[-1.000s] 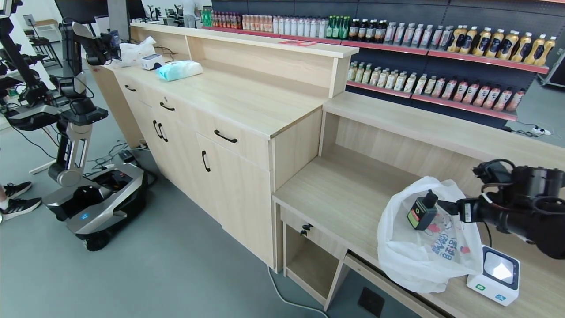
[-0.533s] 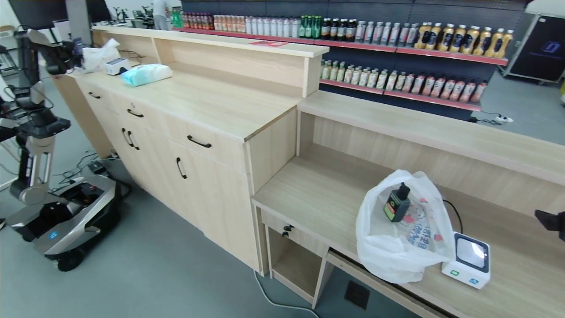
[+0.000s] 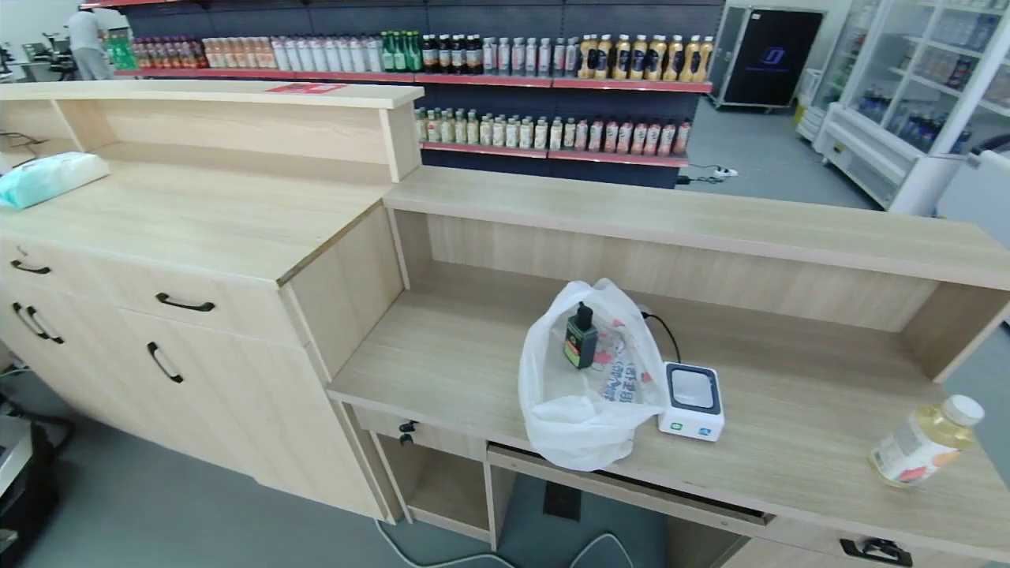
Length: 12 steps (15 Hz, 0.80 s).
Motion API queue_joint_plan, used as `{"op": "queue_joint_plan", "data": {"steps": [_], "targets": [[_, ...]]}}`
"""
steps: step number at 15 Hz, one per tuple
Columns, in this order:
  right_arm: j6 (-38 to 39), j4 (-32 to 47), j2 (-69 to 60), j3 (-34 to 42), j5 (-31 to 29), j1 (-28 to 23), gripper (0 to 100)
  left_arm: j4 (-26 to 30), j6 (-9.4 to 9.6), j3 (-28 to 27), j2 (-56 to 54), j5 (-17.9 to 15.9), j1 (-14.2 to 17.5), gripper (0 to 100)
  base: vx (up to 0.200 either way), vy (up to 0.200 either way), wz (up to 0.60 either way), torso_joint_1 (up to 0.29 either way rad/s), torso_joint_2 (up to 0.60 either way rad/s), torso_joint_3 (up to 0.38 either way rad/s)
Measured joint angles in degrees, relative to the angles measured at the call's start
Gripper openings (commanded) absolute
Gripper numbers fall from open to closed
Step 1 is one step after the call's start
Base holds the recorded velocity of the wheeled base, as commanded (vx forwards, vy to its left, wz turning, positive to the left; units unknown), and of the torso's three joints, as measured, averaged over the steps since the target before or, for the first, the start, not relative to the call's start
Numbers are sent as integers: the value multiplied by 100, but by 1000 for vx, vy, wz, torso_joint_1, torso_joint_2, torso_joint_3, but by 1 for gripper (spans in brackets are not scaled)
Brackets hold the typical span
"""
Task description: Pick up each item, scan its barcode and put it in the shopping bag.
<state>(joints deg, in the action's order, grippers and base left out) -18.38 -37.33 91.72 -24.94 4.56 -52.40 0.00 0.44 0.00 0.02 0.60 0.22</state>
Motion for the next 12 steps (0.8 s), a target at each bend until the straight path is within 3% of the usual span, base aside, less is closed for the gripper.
{"op": "queue_joint_plan", "data": {"steps": [2, 4, 5, 12], "targets": [[-182, -649, 566, -11, 855, -249, 100, 0, 0, 0, 0, 0, 0, 0, 0, 0, 0, 0, 0, 0], [-870, -1475, 1203, -35, 2072, -386, 100, 0, 0, 0, 0, 0, 5, 0, 0, 0, 0, 0, 0, 0], [-1046, -1699, 1448, -52, 2363, -449, 100, 0, 0, 0, 0, 2, 0, 0, 0, 0, 0, 0, 0, 0], [-1437, -2163, 2470, -162, 2771, -490, 100, 0, 0, 0, 0, 2, 5, 0, 0, 0, 0, 0, 0, 0]]}}
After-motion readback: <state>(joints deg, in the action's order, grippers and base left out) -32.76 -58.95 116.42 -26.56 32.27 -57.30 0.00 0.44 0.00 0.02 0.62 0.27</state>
